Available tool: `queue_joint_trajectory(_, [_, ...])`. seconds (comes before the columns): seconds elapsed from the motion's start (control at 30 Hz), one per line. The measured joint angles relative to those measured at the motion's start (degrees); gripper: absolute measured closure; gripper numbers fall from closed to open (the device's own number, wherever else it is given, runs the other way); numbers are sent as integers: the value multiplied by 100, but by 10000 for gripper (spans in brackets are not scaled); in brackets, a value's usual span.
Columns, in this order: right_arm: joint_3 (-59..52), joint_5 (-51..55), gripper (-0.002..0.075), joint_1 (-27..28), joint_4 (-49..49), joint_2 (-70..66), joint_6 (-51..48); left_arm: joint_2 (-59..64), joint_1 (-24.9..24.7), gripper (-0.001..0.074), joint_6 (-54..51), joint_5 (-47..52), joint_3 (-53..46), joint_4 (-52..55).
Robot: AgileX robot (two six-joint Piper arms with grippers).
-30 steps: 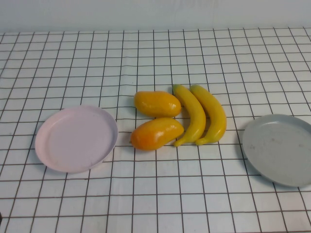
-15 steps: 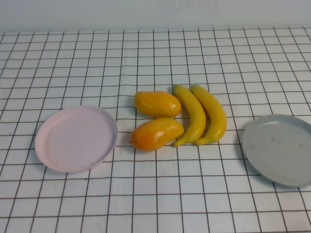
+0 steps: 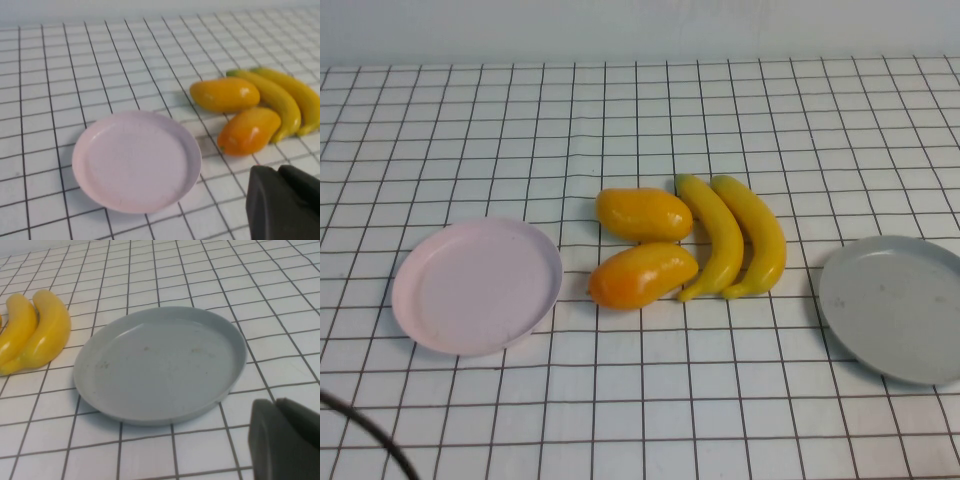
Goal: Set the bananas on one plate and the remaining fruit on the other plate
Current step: Put one type of fruit in the left plate
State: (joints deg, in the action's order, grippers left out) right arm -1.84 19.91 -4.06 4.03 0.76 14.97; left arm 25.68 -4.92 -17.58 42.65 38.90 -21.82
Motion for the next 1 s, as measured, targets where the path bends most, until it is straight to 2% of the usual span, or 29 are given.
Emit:
queue_joint_trajectory(0.2, [0, 0, 742, 0, 0, 0, 0, 1869, -71, 737, -615, 1101, 1191, 288])
queue_joint_trajectory(0.27, [0, 0, 742, 0, 0, 0, 0, 2391, -303, 731, -615, 1195, 1446, 496])
queue_joint_trajectory(0.37, [0, 0, 742, 0, 0, 0, 0, 3172, -1014, 681, -604, 1209, 1777, 1049])
queue_joint_trajectory(0.47, [0, 0, 742, 0, 0, 0, 0, 3856, -1724, 539, -556, 1090, 2062, 1568])
queue_joint_trajectory(0.6, [0, 0, 742, 0, 0, 0, 0, 4831, -2285, 212, -493, 695, 2404, 1868])
queue_joint_trajectory(0.63, [0, 0, 742, 0, 0, 0, 0, 5093, -2374, 152, -478, 653, 2503, 1931])
queue_joint_trajectory(0.73, [0, 0, 742, 0, 0, 0, 0, 5834, -2584, 75, -449, 577, 2825, 2033])
queue_joint_trajectory(1.0, [0, 0, 742, 0, 0, 0, 0, 7321, -2949, 66, -672, 151, 3661, 2060])
